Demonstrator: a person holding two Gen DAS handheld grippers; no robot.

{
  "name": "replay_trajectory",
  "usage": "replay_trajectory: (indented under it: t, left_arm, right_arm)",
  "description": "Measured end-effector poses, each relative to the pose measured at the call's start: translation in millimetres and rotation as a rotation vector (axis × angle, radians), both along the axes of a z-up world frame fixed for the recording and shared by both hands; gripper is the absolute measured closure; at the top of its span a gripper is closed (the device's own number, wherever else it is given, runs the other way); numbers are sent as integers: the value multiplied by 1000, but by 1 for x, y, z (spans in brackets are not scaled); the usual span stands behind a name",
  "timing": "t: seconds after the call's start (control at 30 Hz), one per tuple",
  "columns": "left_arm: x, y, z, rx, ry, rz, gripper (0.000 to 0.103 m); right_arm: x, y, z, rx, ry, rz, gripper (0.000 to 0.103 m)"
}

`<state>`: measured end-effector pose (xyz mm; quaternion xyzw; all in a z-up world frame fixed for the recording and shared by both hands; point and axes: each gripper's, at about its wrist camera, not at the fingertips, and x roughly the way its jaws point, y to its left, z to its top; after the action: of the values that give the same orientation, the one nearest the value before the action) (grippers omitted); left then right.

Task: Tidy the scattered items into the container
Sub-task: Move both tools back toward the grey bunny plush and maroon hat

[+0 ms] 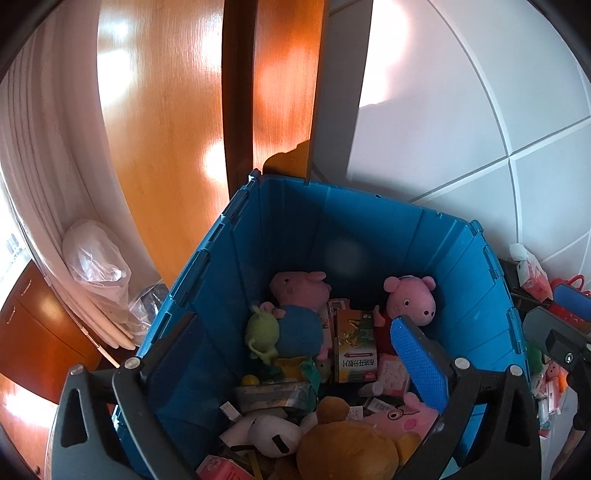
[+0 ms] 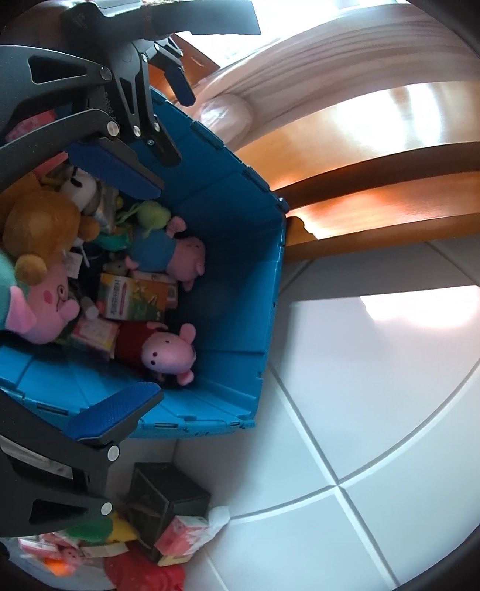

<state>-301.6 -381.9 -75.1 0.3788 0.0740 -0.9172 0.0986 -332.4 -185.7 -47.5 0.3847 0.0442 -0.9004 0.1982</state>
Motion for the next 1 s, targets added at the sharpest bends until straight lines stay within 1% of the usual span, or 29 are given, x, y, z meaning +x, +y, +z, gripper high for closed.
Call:
replay_trajectory:
  t: [0.17, 0.3, 0.43, 0.53, 0.73, 0.9, 1.0]
  left_arm:
    - [12, 4, 0, 8, -1, 0, 0]
    - [28, 15, 4, 5, 11, -4, 0]
    - [46, 33, 8, -9, 18, -16, 0]
    - [63, 49, 13, -40, 28, -21, 0]
    - [91, 89, 27, -67, 71, -2, 0]
    - [106, 137, 30, -85, 67, -7, 0]
    - [115, 171, 30, -91, 65, -20, 0]
  right_arm:
    - [13, 3, -3, -12, -1, 16, 2]
    - [30, 4, -6, -19, 2, 44, 2]
    - [52, 9, -7, -14, 27, 66, 2]
    - [72, 20, -7, -22, 50, 73, 2]
    - [99, 60, -10, -57, 74, 78, 2]
    - [118, 108, -9, -91, 68, 75, 2]
    - [131, 142, -8, -104, 80, 66, 2]
